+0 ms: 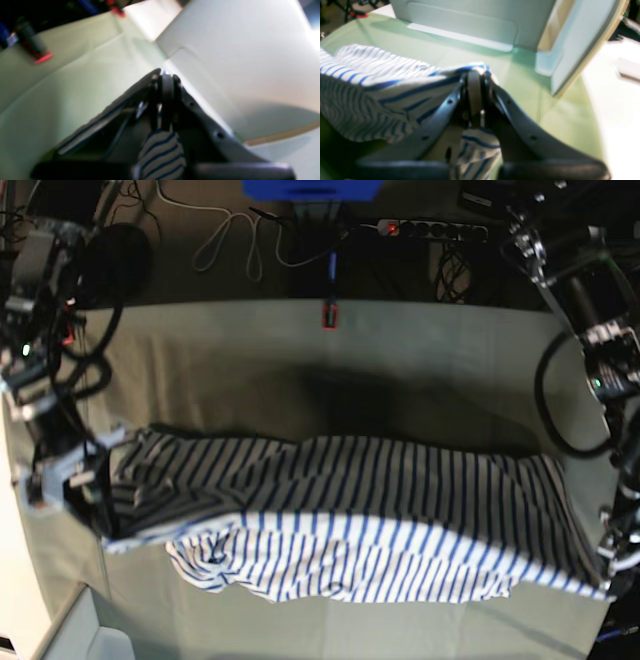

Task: Layout the t-shirt on the table in an organized manner, then fold the t-shirt properly
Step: 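Lift the shirt again with both grippers holding its edge, then swing the lifted shirt forward and lay it flat with both grippers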

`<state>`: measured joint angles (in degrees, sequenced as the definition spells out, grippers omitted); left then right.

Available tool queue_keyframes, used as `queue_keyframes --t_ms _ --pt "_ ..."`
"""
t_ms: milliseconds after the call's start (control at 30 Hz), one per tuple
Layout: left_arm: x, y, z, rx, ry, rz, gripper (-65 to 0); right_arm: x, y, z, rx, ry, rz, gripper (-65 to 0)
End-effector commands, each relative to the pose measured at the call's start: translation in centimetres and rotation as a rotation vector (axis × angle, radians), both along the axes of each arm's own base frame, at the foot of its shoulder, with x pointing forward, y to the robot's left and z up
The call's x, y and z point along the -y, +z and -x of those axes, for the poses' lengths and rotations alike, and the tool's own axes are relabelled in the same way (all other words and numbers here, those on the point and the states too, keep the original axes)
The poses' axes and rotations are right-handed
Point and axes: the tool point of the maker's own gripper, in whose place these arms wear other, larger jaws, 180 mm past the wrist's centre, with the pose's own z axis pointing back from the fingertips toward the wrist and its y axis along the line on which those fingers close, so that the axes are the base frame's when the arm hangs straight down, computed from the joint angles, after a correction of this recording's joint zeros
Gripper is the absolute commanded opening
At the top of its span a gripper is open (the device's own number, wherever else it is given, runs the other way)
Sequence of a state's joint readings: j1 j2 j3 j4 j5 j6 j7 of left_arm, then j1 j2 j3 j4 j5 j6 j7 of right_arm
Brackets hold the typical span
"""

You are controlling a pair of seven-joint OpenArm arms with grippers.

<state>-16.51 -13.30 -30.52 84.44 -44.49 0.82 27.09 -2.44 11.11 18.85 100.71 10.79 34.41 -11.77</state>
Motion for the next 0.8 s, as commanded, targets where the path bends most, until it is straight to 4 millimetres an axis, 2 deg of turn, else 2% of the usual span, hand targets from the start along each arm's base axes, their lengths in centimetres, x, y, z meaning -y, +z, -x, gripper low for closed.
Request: queue_keyframes --t_ms 0,67,167,200,233,300,367,500,633,767 --pt "0.0 4.3 -1.3 0.101 -0.012 -0.046 -64.8 0.4 4.0 -1.4 0.117 0.008 0.004 -65.0" --pt "1.3 6.6 -3.0 0.133 -0.056 -0.075 -64.8 1.4 6.2 -3.6 0.127 -0.010 0.044 -65.0" --pt "3.3 11.0 -5.7 0.199 -0.115 -0.114 -64.8 2.8 9.9 -6.8 0.173 -0.034 0.066 -65.0" --pt "3.6 11.9 -6.5 0.207 -0.126 -0.121 -64.8 3.2 11.0 -7.8 0.188 -0.042 0.057 -65.0" --pt "4.0 13.6 -7.5 0.231 -0.136 -0.121 -64.8 3.7 12.5 -9.2 0.209 -0.051 0.046 -65.0" --pt "4.8 16.3 -9.2 0.264 -0.155 -0.116 -64.8 4.2 14.5 -11.7 0.221 -0.057 0.016 -65.0" --pt "5.2 18.9 -10.7 0.292 -0.166 -0.112 -64.8 5.1 16.8 -13.6 0.240 -0.056 0.020 -65.0" --pt "5.6 23.8 -13.3 0.329 -0.177 -0.093 -64.8 5.5 21.8 -17.1 0.274 -0.040 0.011 -65.0" --pt "5.3 29.0 -14.7 0.391 -0.157 -0.076 -64.8 4.7 27.7 -19.8 0.334 -0.003 -0.003 -65.0" --pt "5.0 33.3 -14.2 0.469 -0.136 -0.090 -64.8 4.4 33.4 -20.4 0.429 0.017 -0.014 -65.0"
